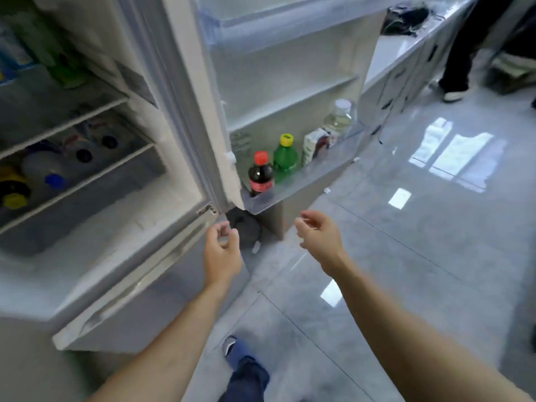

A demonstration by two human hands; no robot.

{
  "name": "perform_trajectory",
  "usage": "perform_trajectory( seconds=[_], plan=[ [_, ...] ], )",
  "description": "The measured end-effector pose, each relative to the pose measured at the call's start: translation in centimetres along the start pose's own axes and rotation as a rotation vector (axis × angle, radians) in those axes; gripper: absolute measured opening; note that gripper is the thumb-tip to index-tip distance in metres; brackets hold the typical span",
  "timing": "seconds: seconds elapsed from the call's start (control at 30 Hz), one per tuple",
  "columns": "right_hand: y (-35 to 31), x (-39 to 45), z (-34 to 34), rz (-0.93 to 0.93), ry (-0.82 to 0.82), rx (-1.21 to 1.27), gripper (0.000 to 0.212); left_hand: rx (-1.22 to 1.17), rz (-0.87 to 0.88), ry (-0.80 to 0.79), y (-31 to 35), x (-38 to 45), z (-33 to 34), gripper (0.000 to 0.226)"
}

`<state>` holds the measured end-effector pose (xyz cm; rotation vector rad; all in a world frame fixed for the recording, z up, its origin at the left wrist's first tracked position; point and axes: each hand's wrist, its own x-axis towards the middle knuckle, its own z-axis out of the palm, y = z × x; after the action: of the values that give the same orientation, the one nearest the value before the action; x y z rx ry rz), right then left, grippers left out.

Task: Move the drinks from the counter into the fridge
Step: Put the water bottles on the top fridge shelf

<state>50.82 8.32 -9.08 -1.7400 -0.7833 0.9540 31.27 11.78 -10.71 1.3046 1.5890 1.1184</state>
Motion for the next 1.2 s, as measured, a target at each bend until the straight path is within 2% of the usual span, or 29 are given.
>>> perform_trajectory(
  seconds=[0.1,0.27,0.37,0.47,0.63,0.87,1.03,1.2],
  plan=[
    [5.3,-1.6,-7.2,0.158,0.145,0.036,0.028,0.105,-0.050,-0.233,-2.3,-3.2,3.7,0.018],
    [13.2,-5.6,-14.9,0.381,0.339,0.109,0.029,0.355,-0.131,-0.508,-7.5,-5.6,6.7,0.020],
    [16.9,-8.2,-17.4,0.502,0.418,0.141,0.029,0.508,-0.221,-0.608,-11.2,-5.1,6.5,0.020],
    [19.9,-10.6,-18.8,0.628,0.508,0.176,0.031,0.692,-0.358,-0.711,-14.9,-3.9,5.4,0.032],
    [22.9,-14.4,-20.0,0.821,0.634,0.192,0.031,0.781,-0.525,-0.747,-18.0,-2.1,5.6,0.040],
    [26.1,-19.3,-19.6,1.034,0.726,0.206,0.030,0.837,-0.513,-0.905,-16.1,-0.5,12.9,0.032],
    [28.2,-20.6,-20.6,1.184,0.771,0.280,0.024,0.723,-0.452,-1.007,-12.1,-0.6,22.8,0.032],
    [30.2,-17.7,-25.3,1.253,0.768,0.304,0.022,0.629,-0.388,-1.036,-8.3,0.1,33.0,0.031]
  ],
)
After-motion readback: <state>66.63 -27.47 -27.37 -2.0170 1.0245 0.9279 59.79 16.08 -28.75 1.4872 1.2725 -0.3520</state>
